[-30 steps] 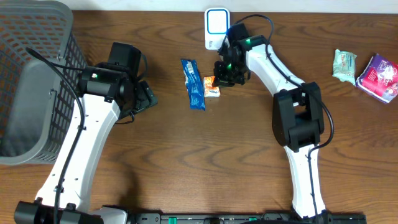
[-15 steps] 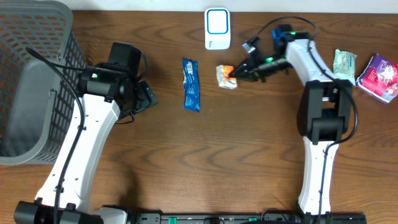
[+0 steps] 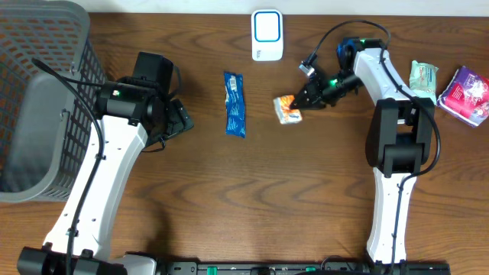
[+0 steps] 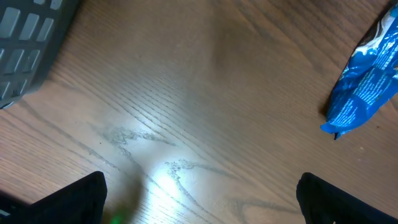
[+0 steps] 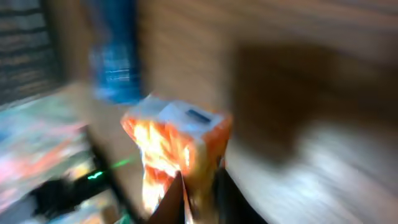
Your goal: Scan the item barcode
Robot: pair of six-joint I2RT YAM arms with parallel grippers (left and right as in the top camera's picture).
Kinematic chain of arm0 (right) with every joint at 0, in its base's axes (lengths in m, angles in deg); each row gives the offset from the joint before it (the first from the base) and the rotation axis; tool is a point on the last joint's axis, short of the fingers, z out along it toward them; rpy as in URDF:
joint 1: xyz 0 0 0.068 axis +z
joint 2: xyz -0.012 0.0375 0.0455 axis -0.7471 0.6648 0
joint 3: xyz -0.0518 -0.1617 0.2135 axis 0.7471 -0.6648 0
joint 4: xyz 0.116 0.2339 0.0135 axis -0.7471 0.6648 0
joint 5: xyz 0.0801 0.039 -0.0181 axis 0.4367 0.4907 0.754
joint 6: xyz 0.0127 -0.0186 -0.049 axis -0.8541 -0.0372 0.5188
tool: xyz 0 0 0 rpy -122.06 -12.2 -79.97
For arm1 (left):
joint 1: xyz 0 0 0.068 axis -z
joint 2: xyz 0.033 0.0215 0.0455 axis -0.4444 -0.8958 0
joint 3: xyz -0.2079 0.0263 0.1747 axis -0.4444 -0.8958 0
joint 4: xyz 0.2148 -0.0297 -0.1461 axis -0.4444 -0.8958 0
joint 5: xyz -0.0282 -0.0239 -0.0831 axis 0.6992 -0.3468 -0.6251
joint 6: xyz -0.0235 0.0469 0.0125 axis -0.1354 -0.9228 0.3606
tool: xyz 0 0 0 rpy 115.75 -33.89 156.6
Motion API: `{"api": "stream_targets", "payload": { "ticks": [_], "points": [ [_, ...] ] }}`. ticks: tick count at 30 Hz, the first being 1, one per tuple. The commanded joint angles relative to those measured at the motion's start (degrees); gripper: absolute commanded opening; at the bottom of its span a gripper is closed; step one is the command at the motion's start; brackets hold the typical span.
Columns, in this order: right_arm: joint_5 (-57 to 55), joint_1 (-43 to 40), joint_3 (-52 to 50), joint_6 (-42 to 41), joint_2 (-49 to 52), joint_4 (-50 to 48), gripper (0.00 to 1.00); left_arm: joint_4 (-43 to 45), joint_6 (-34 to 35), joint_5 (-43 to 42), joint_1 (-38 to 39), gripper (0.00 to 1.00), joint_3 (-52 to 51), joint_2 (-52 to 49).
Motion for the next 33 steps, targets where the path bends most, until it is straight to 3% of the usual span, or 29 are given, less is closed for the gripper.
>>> {"api": "stream_targets", "payload": {
  "ticks": [1,13,20,28,33],
  "points": [
    [-26.8,-0.2,-0.1,-13.1,0.8,-0.7,0.27,-0.2,0.3,0.4,-0.2,0.98,-0.1,-0.1],
    [-32.3,0.4,2.1,-17.0,-7.0,1.6,0.30,-0.2,0.3,0.4,-0.2,0.98,-0.1,-0.1],
    [-32.3,4.2,2.1,-17.9,-13.4,1.6,0.57,-0.2,0.3,0.4,-0.2,0.98,-0.1,-0.1],
    [-33.6,14.2,1.9,-20.9,-13.3,-3.5,0.59,-0.2,0.3,0.4,-0.2,0.98,-0.1,-0.1],
    [-47.4,21.0,1.6,-27.6,-11.9,-5.6,0.59,-0.2,0.3,0.3,-0.2,0.98,-0.1,-0.1]
  ]
}}
